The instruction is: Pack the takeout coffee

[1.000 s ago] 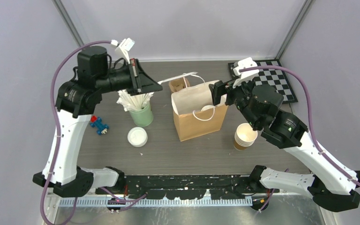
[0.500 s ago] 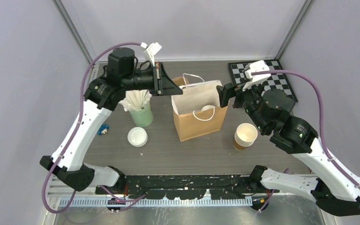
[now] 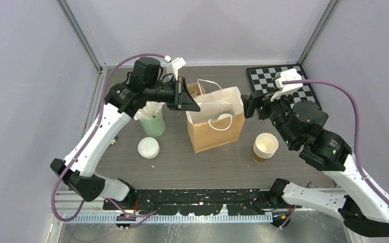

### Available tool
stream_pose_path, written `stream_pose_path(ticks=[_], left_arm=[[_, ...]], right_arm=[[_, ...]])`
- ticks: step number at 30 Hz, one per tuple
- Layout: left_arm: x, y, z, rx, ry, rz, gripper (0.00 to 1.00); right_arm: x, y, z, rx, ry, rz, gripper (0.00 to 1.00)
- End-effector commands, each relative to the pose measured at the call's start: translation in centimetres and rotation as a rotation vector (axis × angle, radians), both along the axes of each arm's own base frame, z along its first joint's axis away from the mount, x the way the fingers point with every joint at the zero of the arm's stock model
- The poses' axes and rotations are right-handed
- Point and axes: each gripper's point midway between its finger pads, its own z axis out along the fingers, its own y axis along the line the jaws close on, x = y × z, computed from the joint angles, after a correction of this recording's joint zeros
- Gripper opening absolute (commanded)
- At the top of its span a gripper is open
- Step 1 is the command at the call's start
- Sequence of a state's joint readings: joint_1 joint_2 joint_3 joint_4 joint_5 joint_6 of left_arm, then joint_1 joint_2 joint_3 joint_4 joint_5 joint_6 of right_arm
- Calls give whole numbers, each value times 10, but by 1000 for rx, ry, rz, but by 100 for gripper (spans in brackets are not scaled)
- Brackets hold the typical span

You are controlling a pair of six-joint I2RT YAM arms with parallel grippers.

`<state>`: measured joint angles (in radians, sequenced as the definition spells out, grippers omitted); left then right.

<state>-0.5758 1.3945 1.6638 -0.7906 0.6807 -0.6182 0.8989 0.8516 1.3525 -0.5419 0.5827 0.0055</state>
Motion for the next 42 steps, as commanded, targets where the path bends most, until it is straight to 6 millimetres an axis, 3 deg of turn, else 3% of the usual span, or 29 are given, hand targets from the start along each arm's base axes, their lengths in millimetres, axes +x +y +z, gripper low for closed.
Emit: stream_pose_path(ticks=[1,13,15,19,24,25,27,33,42], left_arm=[[-8,9,1,27,-61,-14,0],[21,-15,-29,38,-17,-53,2],[25,-13,-31,67,-27,-43,11],[30,-4,-23,126,-62,-10,43],[30,18,3,203,-119,68,62],[29,23,13,205,-143,85,70],[29,34,25,225,-176,136,98],[21,78,53,248,-314,323,100],[-10,148,38,266,-386,595,100]], right_arm=[[1,-3,4,29,-6,-19,88],[0,-2,0,49,14,-20,88],[-1,-4,-2,50,21,-26,88],[-3,-6,-8,41,46,-30,88],[-6,-11,-21,53,106,-57,92],[-7,-11,-22,56,118,-62,92],[-8,-14,-25,62,143,-80,92],[-17,-21,-25,165,195,-106,92],[-28,-42,-26,335,256,-207,93]])
